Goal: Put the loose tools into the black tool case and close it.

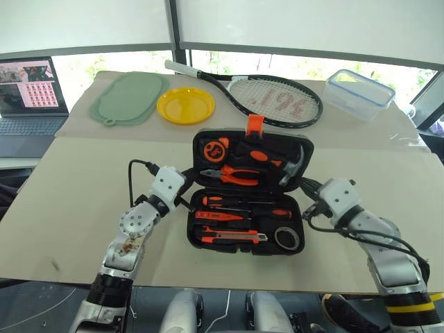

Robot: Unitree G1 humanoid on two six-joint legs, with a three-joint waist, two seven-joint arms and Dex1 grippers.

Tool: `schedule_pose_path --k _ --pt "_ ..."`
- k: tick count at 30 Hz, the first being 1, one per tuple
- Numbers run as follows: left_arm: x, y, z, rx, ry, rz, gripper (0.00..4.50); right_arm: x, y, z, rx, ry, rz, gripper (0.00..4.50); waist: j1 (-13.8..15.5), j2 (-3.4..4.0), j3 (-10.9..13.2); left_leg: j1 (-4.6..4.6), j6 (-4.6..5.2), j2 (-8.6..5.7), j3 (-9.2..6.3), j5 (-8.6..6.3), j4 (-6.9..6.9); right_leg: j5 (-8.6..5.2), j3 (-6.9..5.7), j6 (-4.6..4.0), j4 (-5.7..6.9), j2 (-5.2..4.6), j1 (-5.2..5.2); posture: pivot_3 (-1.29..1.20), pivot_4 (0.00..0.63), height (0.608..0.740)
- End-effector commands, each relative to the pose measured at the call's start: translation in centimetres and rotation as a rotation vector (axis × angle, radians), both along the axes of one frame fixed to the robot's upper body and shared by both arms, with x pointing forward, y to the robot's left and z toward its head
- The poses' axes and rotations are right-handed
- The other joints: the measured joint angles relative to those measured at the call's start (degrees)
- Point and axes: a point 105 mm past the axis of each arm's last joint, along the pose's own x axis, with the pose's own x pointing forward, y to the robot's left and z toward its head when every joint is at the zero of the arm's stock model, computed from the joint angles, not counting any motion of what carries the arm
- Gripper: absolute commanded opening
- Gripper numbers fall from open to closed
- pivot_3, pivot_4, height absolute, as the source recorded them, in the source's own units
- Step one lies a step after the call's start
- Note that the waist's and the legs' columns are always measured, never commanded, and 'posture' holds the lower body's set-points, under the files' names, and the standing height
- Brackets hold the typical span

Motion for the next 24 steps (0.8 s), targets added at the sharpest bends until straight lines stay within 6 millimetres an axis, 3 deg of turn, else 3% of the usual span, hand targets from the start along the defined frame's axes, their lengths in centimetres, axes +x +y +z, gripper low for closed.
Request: schedule_pose_path --k 1,2,4,5,8,13,15,17,20,21,24 --pt "-0.5 0.9 0.5 0.036 -0.070 0.035 0.02 -1.1 0.2 -1.1 -0.137 -0.069 0.044 0.00 -0.1 0.01 0.0 0.04 0.00 0.01 0.02 0.00 0.00 0.00 0.01 -0.01 0.01 0.00 0.02 0.00 0.150 0.738" --pt "-0.5 1.0 0.4 0.037 -0.071 0.037 0.02 -1.2 0.1 -1.3 -0.153 -0.083 0.047 0.00 -0.2 0.01 0.0 0.09 0.00 0.01 0.02 0.00 -0.02 -0.01 0.01 -0.01 0.01 0.00 0.07 0.00 0.150 0.738" --pt "-0.6 1.4 0.1 0.023 -0.061 0.058 0.80 -1.6 0.0 -1.7 -0.207 -0.117 0.068 0.00 -0.2 0.01 0.0 0.14 -0.01 0.01 0.03 0.00 -0.01 -0.01 0.01 -0.02 0.02 0.00 0.11 0.00 0.150 0.738" --pt "-0.8 1.5 0.0 0.019 -0.059 0.063 0.98 -2.1 0.0 -2.0 -0.262 -0.143 0.098 0.37 -0.3 0.02 0.0 0.18 -0.01 0.01 0.04 0.00 -0.01 -0.01 0.03 -0.02 0.04 -0.01 0.13 0.00 0.150 0.738" --pt "-1.5 2.1 0.0 0.018 -0.062 0.086 2.07 -3.4 -0.1 -2.9 -0.340 -0.170 0.153 1.37 -0.4 0.01 0.0 0.30 -0.01 0.02 0.08 0.00 -0.03 -0.04 0.05 -0.02 0.04 -0.01 0.22 0.00 0.150 0.738" --pt "-4.3 4.8 1.2 -0.007 -0.042 0.172 3.83 -6.0 -1.9 -0.5 -0.356 -0.183 0.147 2.96 -1.1 0.04 0.0 0.32 -0.07 0.12 0.13 -0.04 -0.12 -0.10 0.11 -0.08 0.06 -0.01 0.16 0.00 0.150 0.738" --pt "-5.9 6.8 2.3 0.008 -0.010 0.190 4.49 -7.7 -3.4 0.4 -0.312 -0.020 0.159 3.67 -1.1 0.03 0.0 0.33 -0.07 0.14 0.16 -0.04 -0.14 -0.11 0.17 -0.08 0.10 -0.02 0.13 0.00 0.150 0.738" --pt "-7.0 8.9 2.8 0.030 0.068 0.202 4.50 -9.5 -4.5 0.7 -0.245 0.207 0.193 4.34 -1.0 0.05 0.0 0.37 -0.06 0.17 0.14 -0.05 -0.13 -0.13 0.16 -0.08 0.12 -0.08 0.20 0.00 0.150 0.738" --pt "-7.0 10.6 2.2 0.062 0.210 0.156 4.50 -11.7 -4.3 0.8 -0.141 0.468 0.283 4.34 -0.6 -0.04 0.0 0.70 -0.07 0.30 0.07 -0.07 -0.14 -0.30 0.00 -0.29 0.01 -0.07 0.57 0.00 0.150 0.738" --pt "-6.5 10.8 2.0 0.064 0.254 0.126 4.50 -12.1 -3.9 0.7 -0.107 0.531 0.319 4.10 -0.5 -0.05 0.0 0.90 -0.07 0.31 0.04 -0.08 -0.14 -0.56 -0.06 -0.65 -0.05 -0.07 0.77 0.00 0.150 0.738" --pt "-4.3 10.6 1.8 0.066 0.333 0.049 4.50 -12.9 -2.4 0.3 -0.071 0.642 0.418 3.19 0.5 -0.08 0.0 1.25 -0.55 0.33 0.02 -0.37 -0.13 -0.87 -0.15 -0.35 -0.06 -0.10 0.87 0.00 0.150 0.738"
